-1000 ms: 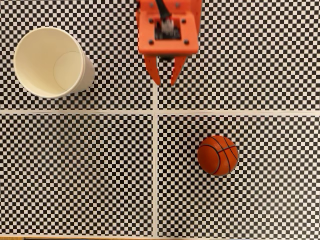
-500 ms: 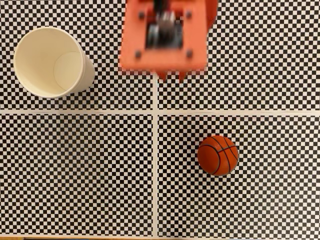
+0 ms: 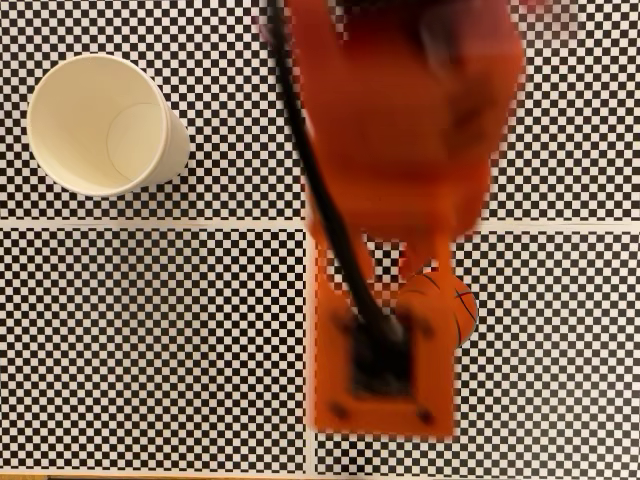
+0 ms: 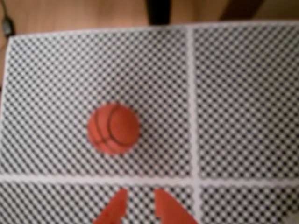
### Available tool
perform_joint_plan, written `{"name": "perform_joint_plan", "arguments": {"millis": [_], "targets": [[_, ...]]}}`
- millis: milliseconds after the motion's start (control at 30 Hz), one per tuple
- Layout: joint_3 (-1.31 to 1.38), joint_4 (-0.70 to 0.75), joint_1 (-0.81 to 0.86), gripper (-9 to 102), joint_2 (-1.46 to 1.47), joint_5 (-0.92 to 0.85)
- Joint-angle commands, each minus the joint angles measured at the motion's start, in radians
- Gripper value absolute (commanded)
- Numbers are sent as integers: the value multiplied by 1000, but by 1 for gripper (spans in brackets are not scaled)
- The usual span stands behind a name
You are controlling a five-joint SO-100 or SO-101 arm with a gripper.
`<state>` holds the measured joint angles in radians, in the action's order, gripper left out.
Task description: Grasp basketball and place into cup.
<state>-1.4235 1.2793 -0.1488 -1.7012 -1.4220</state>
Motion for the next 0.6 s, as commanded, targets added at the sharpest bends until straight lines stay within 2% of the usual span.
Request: {"name": "perform_joint_plan", "arguments": {"millis": [0,200,367,567], "targets": [[110,11,-18,1,37,18],[176,11,-77,13,112,54],[195,11,-97,18,149,41],[206,11,-123,39,204,40]]}}
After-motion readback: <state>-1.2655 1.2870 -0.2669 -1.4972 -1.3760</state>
